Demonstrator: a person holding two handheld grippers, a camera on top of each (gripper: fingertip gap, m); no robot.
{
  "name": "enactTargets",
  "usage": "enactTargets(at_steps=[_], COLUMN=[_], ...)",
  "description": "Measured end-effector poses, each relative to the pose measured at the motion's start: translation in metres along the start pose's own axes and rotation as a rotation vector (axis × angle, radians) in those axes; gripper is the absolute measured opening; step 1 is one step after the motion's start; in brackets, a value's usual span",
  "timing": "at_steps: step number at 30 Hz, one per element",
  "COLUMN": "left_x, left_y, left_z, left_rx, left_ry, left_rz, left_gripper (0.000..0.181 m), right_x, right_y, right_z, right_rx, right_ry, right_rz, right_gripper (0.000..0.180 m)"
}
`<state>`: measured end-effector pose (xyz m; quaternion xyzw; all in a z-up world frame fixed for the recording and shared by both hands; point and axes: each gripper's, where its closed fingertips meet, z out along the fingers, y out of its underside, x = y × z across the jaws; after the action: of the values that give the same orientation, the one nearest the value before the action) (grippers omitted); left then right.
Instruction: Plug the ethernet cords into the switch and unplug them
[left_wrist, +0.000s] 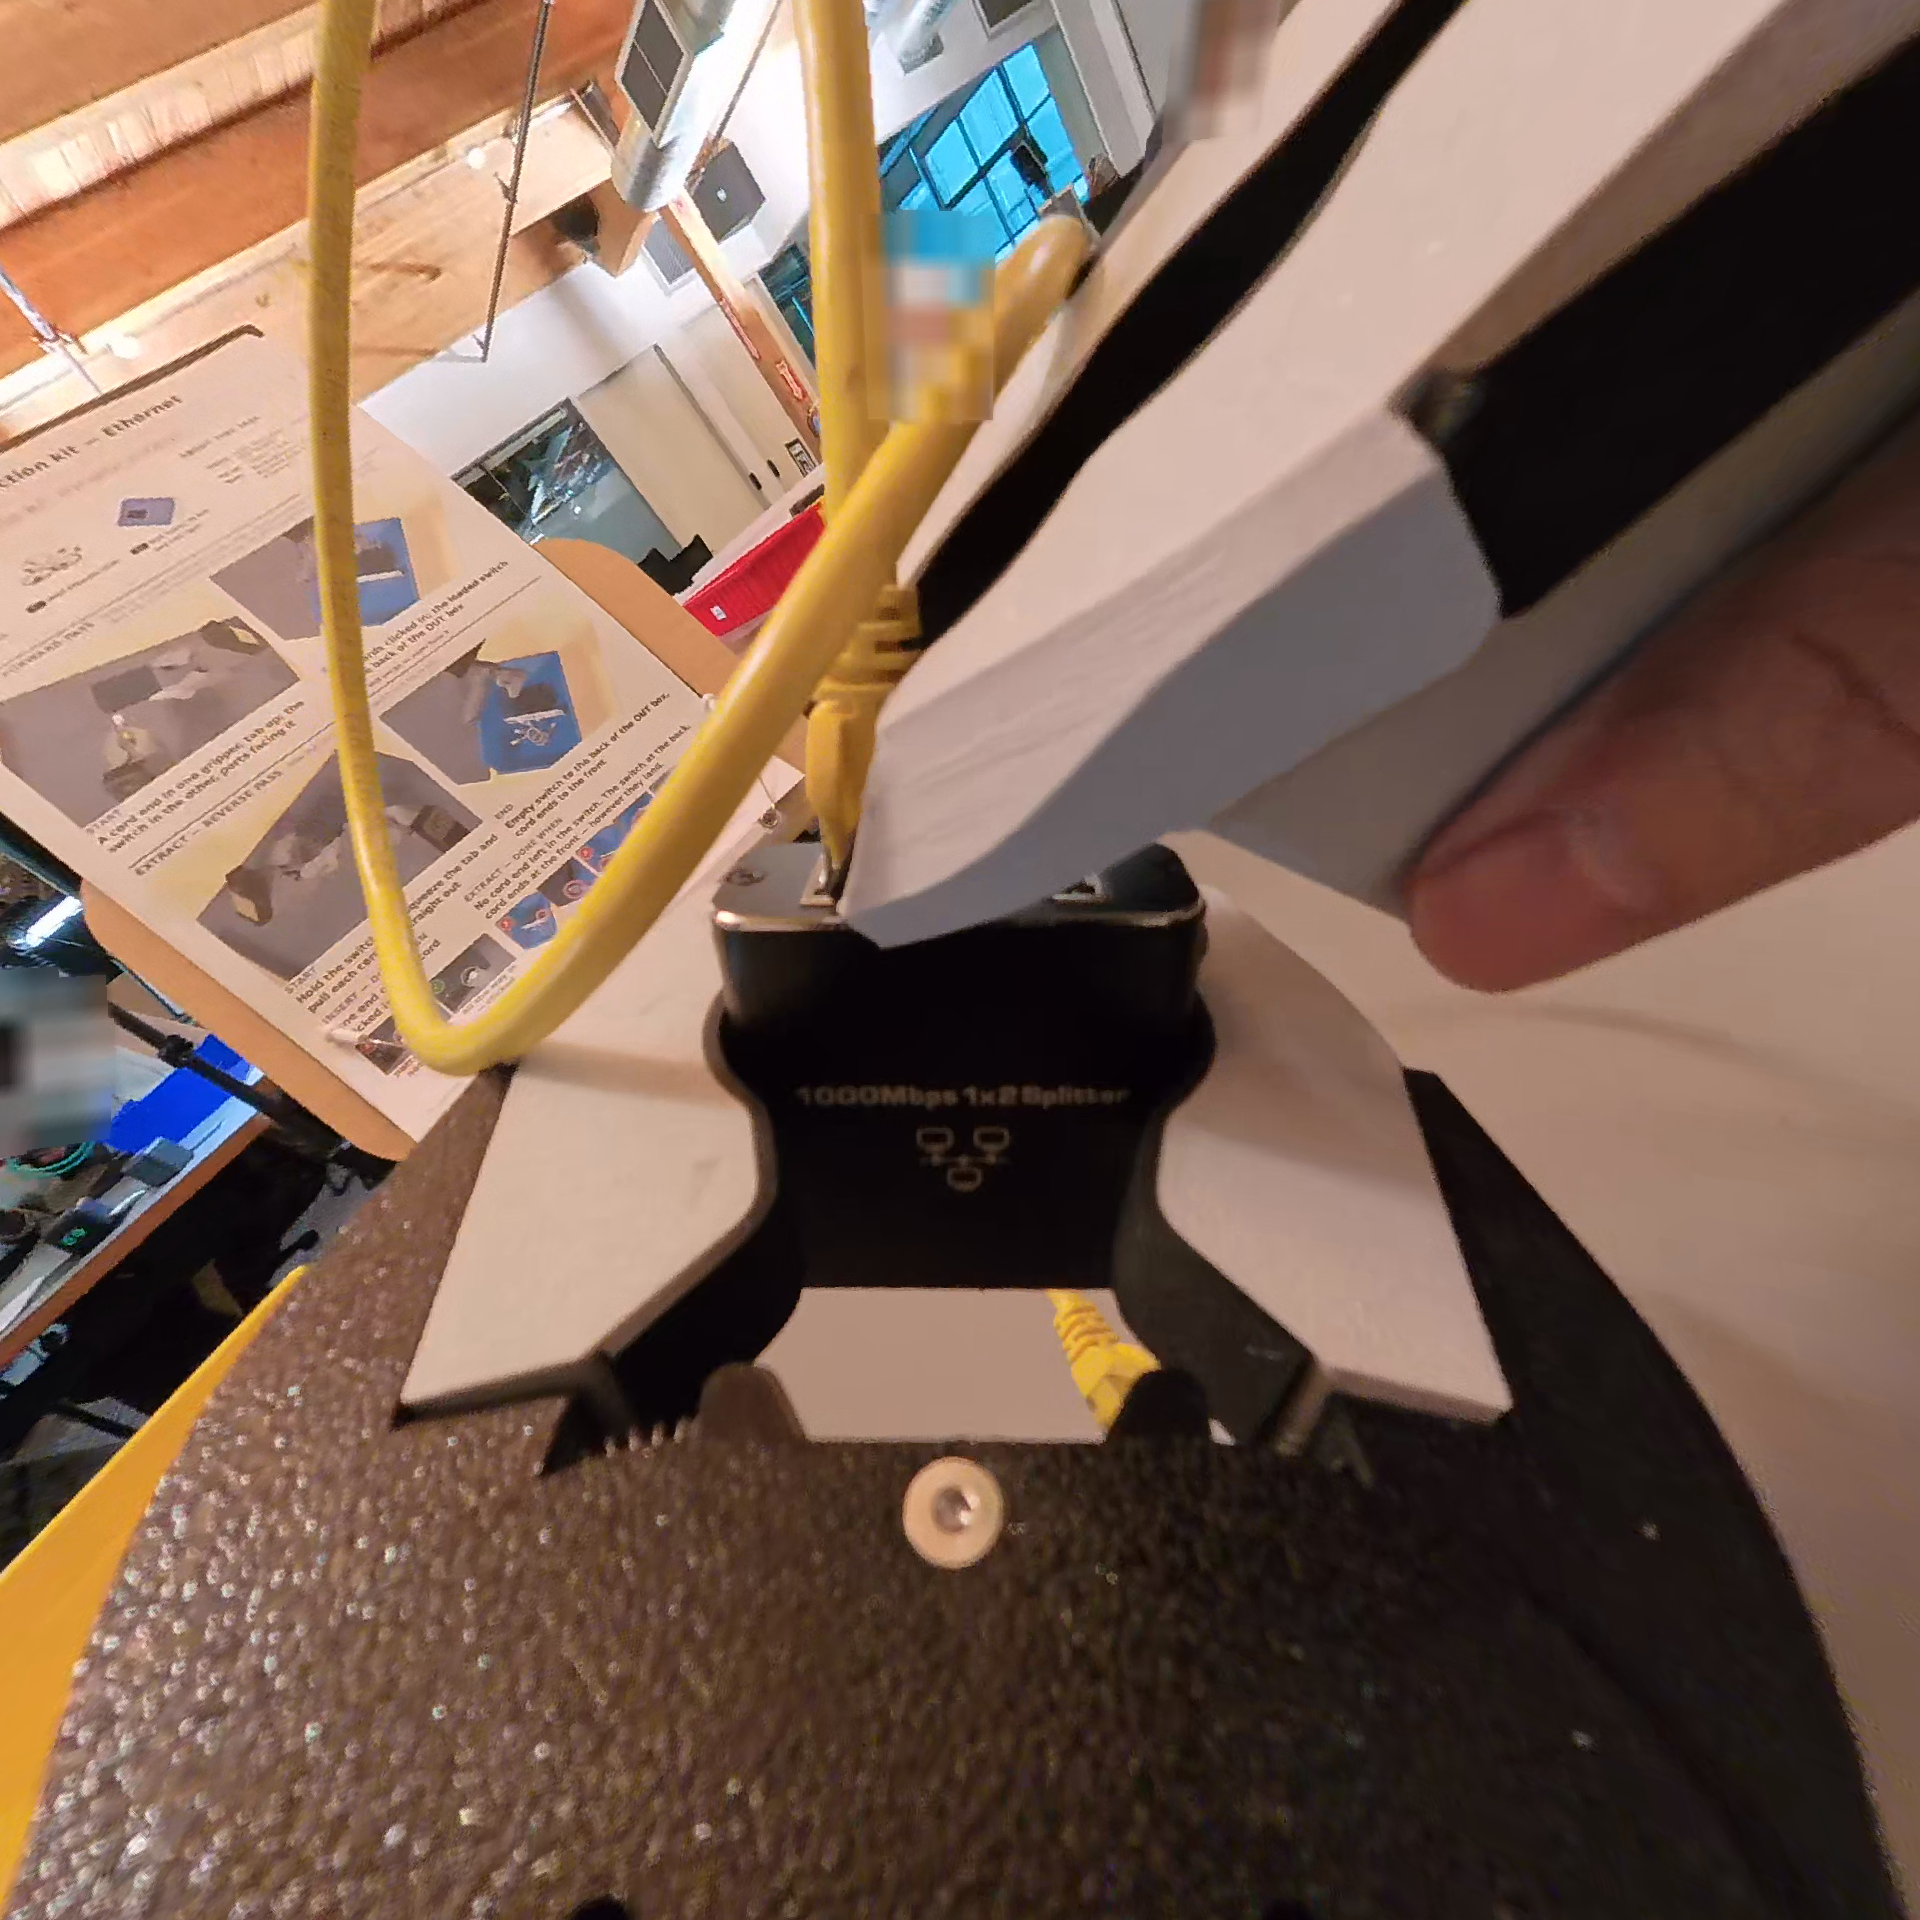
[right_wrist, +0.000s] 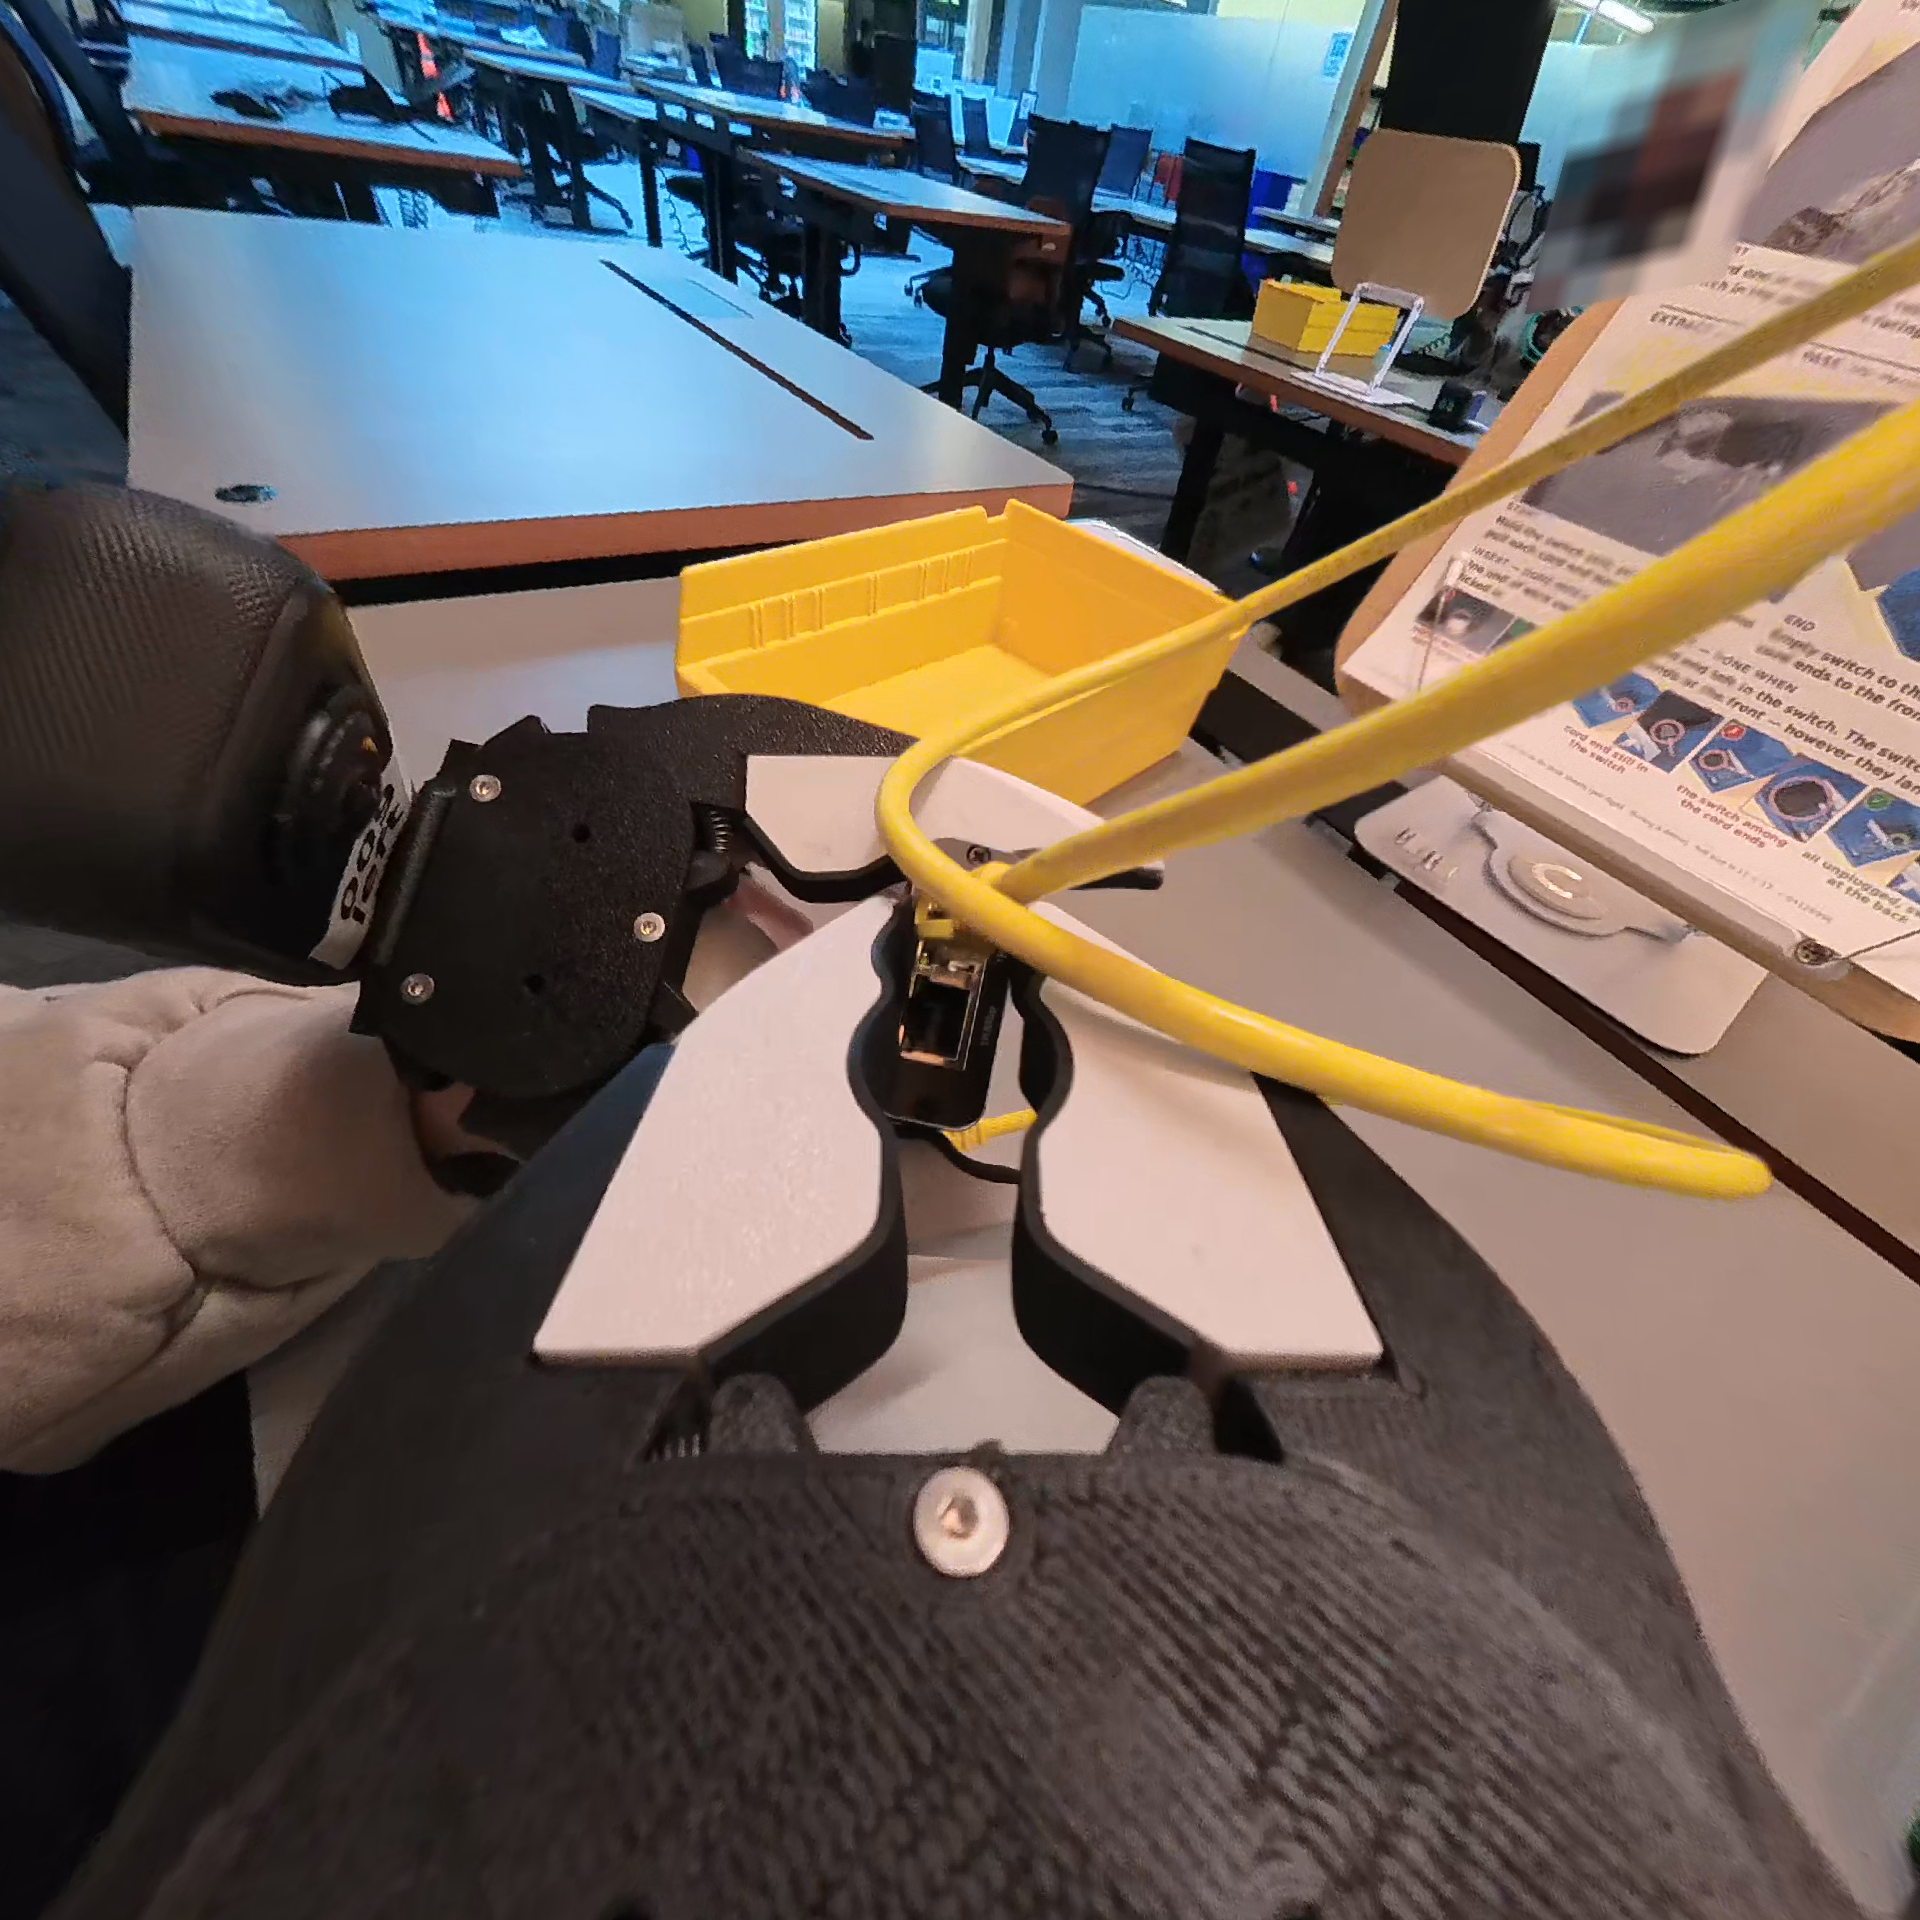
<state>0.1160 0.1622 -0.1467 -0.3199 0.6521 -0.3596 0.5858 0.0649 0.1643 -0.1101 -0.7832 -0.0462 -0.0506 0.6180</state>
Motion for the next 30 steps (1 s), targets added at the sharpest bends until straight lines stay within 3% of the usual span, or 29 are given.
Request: enactTargets(at_steps=[30], left_x=[0.006], left_y=[0.0], left_z=[0.001], left_rx=[-0.018], left_ry=[-0.014], left_rz=[0.135], left_gripper=[0.075], right_x=[-0.003], right_y=[0.004], right_z=[-0.008], right_rx=[-0.095], right_ry=[-0.035], right_rz=[-0.051], right_gripper=[0.017])
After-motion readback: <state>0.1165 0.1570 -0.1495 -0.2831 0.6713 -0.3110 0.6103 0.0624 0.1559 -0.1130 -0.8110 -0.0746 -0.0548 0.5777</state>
